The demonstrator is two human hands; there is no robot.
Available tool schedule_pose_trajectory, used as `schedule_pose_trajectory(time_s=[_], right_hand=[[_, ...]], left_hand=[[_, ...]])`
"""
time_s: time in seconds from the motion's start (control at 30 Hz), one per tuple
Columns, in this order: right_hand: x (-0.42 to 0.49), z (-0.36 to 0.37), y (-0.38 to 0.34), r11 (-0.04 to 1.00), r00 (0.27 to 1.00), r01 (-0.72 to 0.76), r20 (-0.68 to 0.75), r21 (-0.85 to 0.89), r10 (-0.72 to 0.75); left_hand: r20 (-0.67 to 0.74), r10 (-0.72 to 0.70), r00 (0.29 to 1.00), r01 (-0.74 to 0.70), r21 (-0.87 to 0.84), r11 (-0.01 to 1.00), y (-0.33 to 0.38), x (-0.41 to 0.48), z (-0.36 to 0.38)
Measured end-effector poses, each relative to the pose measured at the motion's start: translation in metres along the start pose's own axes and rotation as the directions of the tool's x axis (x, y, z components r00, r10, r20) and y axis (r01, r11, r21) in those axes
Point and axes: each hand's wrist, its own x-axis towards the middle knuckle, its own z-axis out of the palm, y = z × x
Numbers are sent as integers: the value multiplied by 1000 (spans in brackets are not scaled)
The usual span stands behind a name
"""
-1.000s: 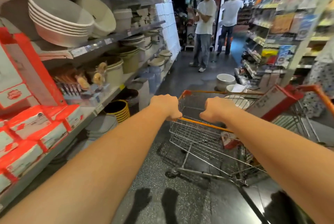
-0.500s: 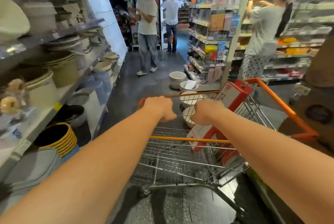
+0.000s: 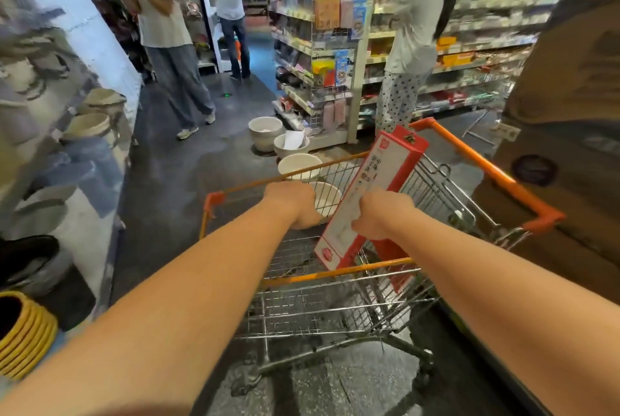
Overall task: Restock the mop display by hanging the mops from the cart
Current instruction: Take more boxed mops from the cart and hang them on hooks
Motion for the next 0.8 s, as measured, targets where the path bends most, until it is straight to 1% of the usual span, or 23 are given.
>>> schedule_pose_trajectory(time_s=[0.27, 0.53, 0.7, 0.8], right_hand=[[68, 27, 49, 996, 996, -72, -54, 60, 76], [158, 26, 125, 996, 998, -54, -14, 67, 55], [205, 18, 165, 993, 997, -70, -31, 94, 74], [228, 26, 185, 985, 994, -85, -62, 147, 95]], left_hand=[[-21, 124, 992, -124, 28, 992, 24, 80, -5], [7, 74, 997, -74, -4, 997, 59, 185, -20], [-17, 29, 999, -30, -37, 999, 78, 247, -33], [-35, 12, 999, -15, -81, 997, 92, 279, -30]])
